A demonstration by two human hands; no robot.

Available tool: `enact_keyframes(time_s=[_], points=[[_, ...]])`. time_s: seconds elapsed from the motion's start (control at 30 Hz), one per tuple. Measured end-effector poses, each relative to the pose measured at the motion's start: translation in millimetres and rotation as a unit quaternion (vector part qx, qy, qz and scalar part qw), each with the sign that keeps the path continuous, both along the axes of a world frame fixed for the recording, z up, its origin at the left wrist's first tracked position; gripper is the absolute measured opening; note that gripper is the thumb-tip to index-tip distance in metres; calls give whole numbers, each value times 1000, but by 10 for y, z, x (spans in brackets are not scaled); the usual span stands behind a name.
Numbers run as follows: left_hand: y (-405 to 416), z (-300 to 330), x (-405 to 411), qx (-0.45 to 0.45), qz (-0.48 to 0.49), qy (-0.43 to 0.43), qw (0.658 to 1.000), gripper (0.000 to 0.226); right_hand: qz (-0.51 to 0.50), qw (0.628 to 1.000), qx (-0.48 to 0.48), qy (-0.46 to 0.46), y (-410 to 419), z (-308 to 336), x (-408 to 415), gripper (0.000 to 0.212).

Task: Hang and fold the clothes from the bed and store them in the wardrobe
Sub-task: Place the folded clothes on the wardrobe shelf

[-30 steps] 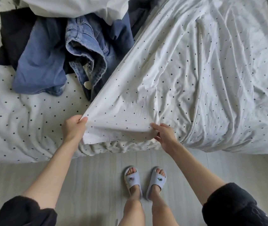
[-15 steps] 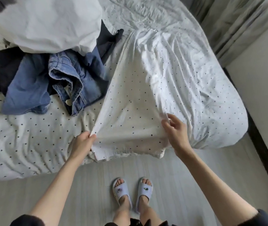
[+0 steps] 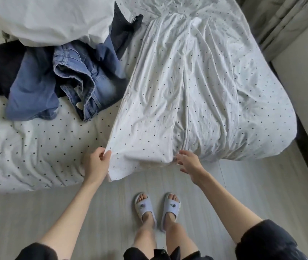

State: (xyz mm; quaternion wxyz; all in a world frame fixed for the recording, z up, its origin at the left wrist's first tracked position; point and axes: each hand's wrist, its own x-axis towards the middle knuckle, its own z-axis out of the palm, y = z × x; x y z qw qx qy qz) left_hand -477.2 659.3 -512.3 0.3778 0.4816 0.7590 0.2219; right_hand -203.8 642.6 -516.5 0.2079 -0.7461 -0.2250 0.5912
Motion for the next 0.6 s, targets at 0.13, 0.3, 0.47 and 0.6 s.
enact_keyframes(time_s=[0.13, 0.3, 0.47, 0.6], points=[[-78, -8, 420, 21, -64, -43, 997, 19, -3, 999, -11, 32, -37, 4, 166, 24], [-73, -27, 1176, -9, -204, -46, 978, 36, 6, 998, -6, 63, 83, 35, 658, 19], [-77, -205, 2103, 17, -348, 51, 936, 46, 83, 996, 28, 32, 498, -50, 1279, 29], [-61, -411, 2577, 15, -366, 107, 924, 51, 186, 981, 53, 28, 992, -164, 1468, 37]])
